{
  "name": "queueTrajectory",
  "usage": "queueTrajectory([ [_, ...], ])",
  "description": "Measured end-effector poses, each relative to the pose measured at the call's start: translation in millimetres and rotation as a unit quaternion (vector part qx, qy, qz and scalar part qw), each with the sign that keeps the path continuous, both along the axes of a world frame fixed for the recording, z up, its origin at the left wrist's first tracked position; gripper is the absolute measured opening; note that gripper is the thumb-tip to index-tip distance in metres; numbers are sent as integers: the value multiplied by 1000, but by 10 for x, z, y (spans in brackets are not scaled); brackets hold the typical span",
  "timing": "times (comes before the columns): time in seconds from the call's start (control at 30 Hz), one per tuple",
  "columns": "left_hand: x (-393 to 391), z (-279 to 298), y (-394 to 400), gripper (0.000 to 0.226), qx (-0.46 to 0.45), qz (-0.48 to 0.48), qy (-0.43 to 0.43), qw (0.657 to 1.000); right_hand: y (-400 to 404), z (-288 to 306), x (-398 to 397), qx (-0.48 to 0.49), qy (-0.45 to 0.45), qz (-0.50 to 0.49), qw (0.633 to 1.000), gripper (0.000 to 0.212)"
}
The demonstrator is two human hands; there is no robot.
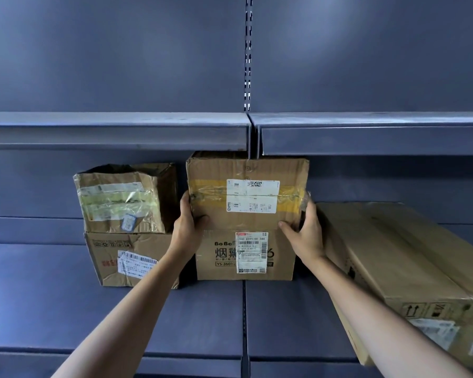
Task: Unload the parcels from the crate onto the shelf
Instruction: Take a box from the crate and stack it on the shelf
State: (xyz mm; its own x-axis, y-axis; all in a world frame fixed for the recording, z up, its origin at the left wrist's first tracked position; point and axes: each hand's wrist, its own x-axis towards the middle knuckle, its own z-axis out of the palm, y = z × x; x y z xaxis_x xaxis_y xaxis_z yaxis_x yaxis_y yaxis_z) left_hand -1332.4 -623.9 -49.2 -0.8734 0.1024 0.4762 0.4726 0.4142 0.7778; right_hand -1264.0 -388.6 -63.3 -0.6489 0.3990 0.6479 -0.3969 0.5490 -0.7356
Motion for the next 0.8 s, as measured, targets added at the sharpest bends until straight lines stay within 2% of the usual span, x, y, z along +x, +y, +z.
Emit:
queueTrajectory([
  [0.37, 55, 5, -34, 71, -6, -11, 15, 1000, -36, 26, 109, 0, -16, -12, 1000, 80],
  [0.8, 16, 9, 6, 73, -6, -14, -13, 1000, -63, 66, 100, -3, -36, -21, 999, 80],
])
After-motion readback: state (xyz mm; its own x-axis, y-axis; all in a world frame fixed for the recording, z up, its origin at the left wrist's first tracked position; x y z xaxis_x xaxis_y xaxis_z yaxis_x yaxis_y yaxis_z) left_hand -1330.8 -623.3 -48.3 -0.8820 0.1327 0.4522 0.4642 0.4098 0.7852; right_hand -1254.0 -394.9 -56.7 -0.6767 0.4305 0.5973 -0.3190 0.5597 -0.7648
